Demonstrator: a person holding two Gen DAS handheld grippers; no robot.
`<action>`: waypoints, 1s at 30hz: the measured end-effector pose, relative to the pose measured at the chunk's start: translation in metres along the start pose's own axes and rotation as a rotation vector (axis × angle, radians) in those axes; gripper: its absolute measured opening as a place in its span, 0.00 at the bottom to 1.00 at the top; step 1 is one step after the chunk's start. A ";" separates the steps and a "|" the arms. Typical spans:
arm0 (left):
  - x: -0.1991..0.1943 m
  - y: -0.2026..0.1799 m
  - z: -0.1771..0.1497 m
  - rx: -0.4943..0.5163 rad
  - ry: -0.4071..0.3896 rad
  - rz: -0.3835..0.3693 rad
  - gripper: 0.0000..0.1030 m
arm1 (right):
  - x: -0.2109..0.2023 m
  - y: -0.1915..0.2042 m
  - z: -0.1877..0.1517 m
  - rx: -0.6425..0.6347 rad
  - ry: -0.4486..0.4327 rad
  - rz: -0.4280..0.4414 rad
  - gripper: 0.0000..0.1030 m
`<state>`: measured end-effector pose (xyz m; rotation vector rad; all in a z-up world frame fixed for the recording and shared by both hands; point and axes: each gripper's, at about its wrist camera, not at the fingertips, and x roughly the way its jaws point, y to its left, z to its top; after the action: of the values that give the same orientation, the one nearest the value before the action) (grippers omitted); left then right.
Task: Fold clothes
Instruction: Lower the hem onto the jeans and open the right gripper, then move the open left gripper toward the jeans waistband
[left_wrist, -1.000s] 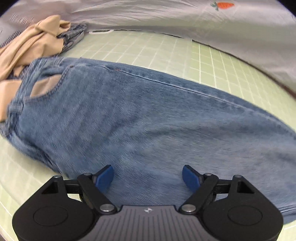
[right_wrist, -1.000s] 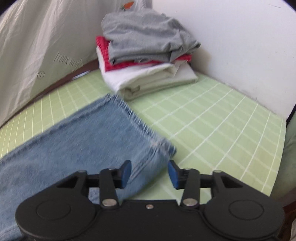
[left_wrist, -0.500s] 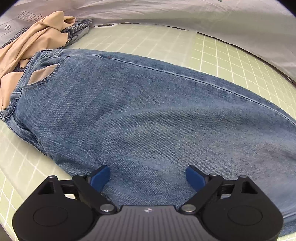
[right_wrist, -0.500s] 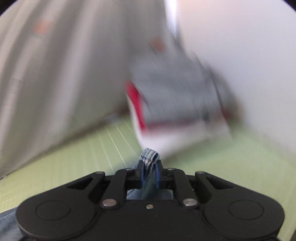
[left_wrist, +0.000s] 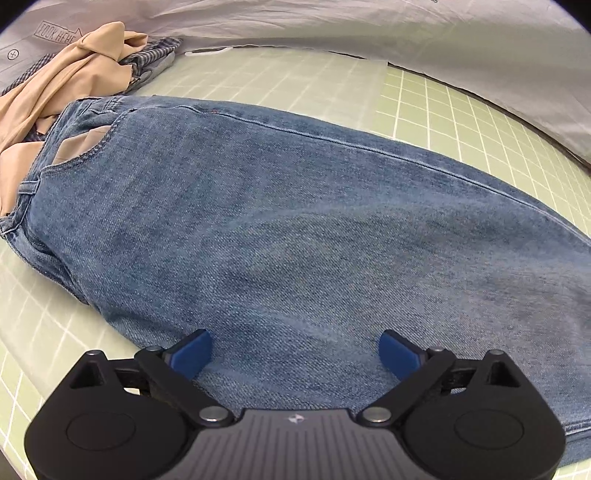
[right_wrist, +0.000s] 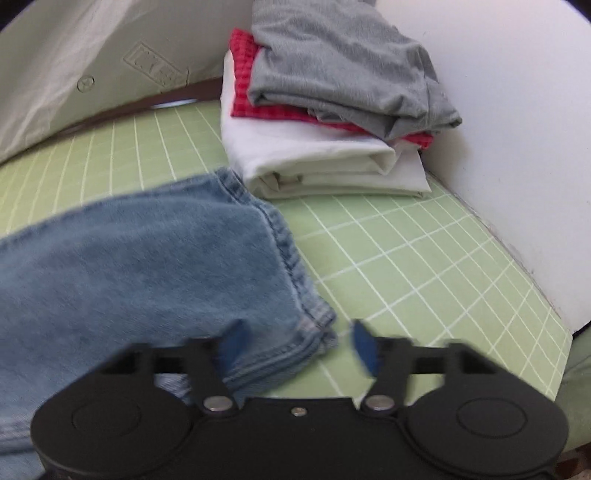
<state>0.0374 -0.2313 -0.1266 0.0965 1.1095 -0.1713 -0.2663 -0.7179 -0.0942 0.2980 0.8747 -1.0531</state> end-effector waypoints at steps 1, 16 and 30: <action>-0.001 0.001 -0.001 -0.002 -0.001 -0.004 0.94 | -0.004 0.007 0.001 -0.021 -0.009 0.002 0.78; -0.015 0.049 -0.002 -0.178 -0.049 -0.174 0.94 | 0.003 0.066 -0.003 -0.011 0.090 0.230 0.99; -0.032 0.184 -0.002 -0.570 -0.186 -0.137 0.94 | -0.031 0.101 -0.048 0.066 0.028 0.186 1.00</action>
<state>0.0561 -0.0469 -0.1000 -0.4960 0.9432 0.0184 -0.2102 -0.6199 -0.1196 0.4419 0.8222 -0.9079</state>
